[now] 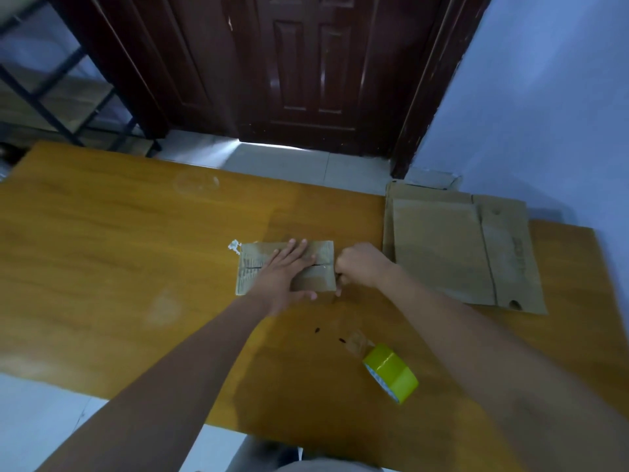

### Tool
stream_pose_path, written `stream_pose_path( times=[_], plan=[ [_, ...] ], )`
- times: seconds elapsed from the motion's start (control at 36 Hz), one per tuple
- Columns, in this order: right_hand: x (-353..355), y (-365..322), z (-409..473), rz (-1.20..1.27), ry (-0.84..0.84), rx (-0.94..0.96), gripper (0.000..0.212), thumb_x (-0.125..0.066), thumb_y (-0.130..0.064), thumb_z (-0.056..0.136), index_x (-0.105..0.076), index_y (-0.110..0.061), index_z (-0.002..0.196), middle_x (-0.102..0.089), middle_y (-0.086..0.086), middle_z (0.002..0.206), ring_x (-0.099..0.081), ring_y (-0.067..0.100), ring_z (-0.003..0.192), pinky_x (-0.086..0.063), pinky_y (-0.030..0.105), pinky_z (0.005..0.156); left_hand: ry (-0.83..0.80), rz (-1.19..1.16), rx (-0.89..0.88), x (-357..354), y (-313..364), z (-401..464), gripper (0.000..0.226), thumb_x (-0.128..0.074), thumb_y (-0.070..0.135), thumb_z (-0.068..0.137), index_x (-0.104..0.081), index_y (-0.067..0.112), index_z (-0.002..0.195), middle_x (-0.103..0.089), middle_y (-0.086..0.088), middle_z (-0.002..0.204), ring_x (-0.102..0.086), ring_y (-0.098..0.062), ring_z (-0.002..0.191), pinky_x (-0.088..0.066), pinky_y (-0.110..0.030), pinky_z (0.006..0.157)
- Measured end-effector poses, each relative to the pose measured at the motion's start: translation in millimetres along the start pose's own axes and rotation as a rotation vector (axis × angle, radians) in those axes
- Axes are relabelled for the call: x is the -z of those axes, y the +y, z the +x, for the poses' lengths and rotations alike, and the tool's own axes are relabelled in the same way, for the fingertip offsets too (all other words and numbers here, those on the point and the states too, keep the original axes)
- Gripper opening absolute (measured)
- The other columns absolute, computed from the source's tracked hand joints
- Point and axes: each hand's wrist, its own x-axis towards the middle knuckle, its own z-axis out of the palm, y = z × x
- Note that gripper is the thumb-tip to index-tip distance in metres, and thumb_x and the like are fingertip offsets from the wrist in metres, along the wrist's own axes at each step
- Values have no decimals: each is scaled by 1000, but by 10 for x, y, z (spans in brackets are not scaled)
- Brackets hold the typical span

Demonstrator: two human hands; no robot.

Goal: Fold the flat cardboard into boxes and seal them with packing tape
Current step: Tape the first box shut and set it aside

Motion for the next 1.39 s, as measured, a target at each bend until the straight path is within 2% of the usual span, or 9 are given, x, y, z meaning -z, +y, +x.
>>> stream_pose_path(
  times=[0.25, 0.36, 0.44, 0.64, 0.81, 1.0, 1.19, 1.28, 1.39],
  plan=[
    [-84, 10, 22, 413, 23, -220, 30, -77, -38, 70, -70, -12, 84, -65, 2, 81, -60, 19, 75, -47, 32, 64, 29, -32, -11, -27, -23, 2, 73, -60, 51, 85, -28, 29, 147, 1, 11, 158, 13, -2, 140, 10, -24, 111],
    [-218, 26, -69, 629, 69, -351, 24, -71, -34, 78, -69, -10, 83, -66, 7, 83, -60, 23, 77, -48, 36, 69, 57, -235, 46, 112, -15, 50, 59, -50, 58, 86, -49, 24, 134, -27, 8, 153, -15, -15, 142, -13, -33, 114],
    [-270, 76, -190, 828, 194, -503, 31, -54, -34, 93, -68, -7, 87, -67, 7, 85, -62, 24, 78, -49, 38, 72, 126, -386, 84, 280, -66, 118, 36, -54, 27, 94, -53, 16, 128, -44, -2, 139, -37, -20, 128, -30, -26, 103],
    [-228, -21, -251, 1156, 311, -806, 42, -33, -36, 102, -58, -7, 118, -62, 4, 94, -58, 21, 89, -45, 32, 80, 478, -629, 576, 500, -552, 11, 29, -46, 13, 94, -53, 7, 122, -53, -15, 123, -51, -34, 105, -44, -42, 86],
    [-155, -300, -88, 1373, 156, -876, 58, -30, -56, 96, -49, -14, 132, -59, 6, 121, -56, 25, 107, -45, 44, 97, 133, -942, 853, 415, -689, -141, 52, -33, 45, 100, -46, 4, 131, -53, -21, 126, -52, -40, 113, -39, -45, 84],
    [158, -590, 25, 1591, 125, -919, 86, -6, -74, 85, -17, -19, 150, -15, 10, 157, -17, 32, 143, -20, 50, 115, 17, -1159, 888, 515, -502, -72, 55, -24, 57, 98, -48, 10, 115, -54, -11, 98, -52, -30, 89, -43, -42, 80],
    [596, -362, 42, 1807, 364, -919, 95, -10, -81, 78, -23, -20, 149, -21, 6, 156, -20, 27, 143, -15, 49, 117, 130, -1249, 740, 987, -507, 148, 63, -23, 60, 96, -53, 6, 105, -57, -10, 91, -54, -30, 90, -44, -43, 82],
    [728, -198, 24, 1826, 512, -873, 128, -23, -102, 44, -35, -23, 145, -27, 4, 154, -25, 27, 141, -16, 53, 115, 252, -1271, 637, 1252, -524, 236, 37, -44, 42, 97, -53, 7, 106, -58, -8, 92, -54, -21, 79, -41, -37, 81],
    [1060, -117, -105, 1755, 675, -777, 77, -16, -85, 75, -71, -38, 100, -36, 5, 149, -32, 27, 135, -26, 50, 111, 389, -1234, 465, 1570, -564, 342, 6, -63, 12, 88, -58, 11, 85, -60, -6, 87, -54, -23, 92, -42, -34, 78]
  ],
)
